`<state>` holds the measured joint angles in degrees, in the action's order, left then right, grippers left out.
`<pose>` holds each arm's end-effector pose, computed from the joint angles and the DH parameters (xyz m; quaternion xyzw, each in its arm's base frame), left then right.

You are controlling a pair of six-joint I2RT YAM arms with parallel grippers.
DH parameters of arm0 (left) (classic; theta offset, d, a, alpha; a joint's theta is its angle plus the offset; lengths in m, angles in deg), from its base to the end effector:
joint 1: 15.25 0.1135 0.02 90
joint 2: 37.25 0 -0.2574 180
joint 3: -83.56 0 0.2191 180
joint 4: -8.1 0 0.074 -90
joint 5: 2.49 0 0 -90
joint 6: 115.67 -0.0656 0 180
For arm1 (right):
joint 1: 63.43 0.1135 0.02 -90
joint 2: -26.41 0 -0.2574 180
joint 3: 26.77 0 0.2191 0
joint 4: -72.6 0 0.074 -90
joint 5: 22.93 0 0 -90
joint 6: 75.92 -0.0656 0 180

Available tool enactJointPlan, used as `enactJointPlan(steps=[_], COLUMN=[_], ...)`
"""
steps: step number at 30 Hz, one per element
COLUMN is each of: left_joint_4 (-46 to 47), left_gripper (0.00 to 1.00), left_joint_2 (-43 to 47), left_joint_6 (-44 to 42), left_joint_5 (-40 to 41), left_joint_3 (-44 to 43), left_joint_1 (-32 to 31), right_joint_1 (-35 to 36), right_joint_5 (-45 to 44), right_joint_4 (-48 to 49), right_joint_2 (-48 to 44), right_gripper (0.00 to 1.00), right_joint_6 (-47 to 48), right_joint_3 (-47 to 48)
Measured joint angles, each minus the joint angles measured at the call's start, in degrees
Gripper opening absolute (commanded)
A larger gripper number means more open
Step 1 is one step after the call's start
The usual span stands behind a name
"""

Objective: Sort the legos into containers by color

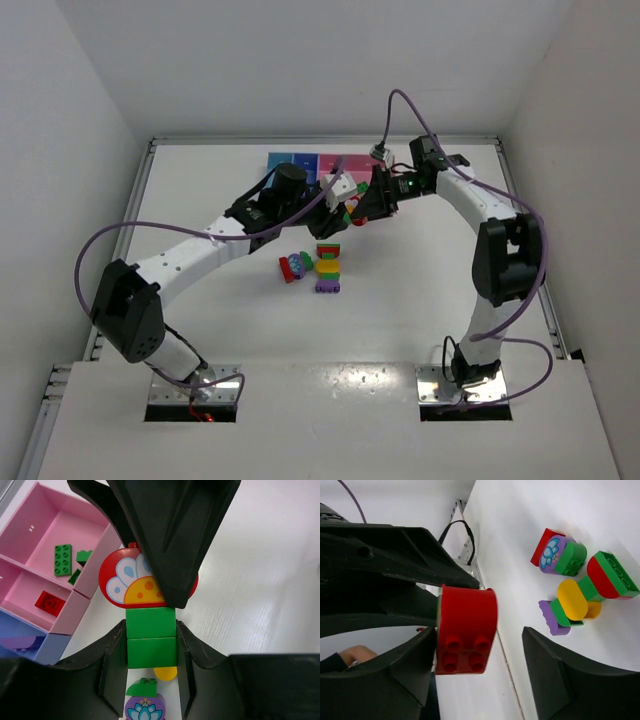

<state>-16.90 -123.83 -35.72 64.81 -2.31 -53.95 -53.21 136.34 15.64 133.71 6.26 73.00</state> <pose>0.2534 -0.2354 0.3094 0.4380 0.7129 -0.2905 0.4642 0.3391 0.1235 0.2428 -0.1423 0.7997 0.5759 0.0925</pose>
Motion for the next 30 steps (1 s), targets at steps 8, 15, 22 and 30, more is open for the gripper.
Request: enactJointPlan(steps=[8,15,22,30], left_joint_4=[0.1,1.9,-0.3,-3.1], left_gripper=[0.21,0.21,0.21,0.21], left_joint_2=[0.1,1.6,5.0,5.8], left_joint_6=[-0.4,-0.4,1.7,6.4], left_joint_5=[1.6,3.1,4.7,1.5], left_joint_3=[0.1,3.3,7.2,6.3], left_joint_1=[0.0,0.7,10.3,21.3], right_joint_1=[-0.6,-2.1,-3.5,5.1], right_joint_5=[4.1,7.3,-7.6,-28.3], right_joint_4=[1.0,4.9,6.6,8.0], right_joint_2=[0.7,1.9,8.8,22.8], right_gripper=[0.12,0.01,0.0,0.02], right_joint_6=[-1.7,-4.0,-4.1,-0.9], right_joint_3=[1.4,2.4,16.6,34.3])
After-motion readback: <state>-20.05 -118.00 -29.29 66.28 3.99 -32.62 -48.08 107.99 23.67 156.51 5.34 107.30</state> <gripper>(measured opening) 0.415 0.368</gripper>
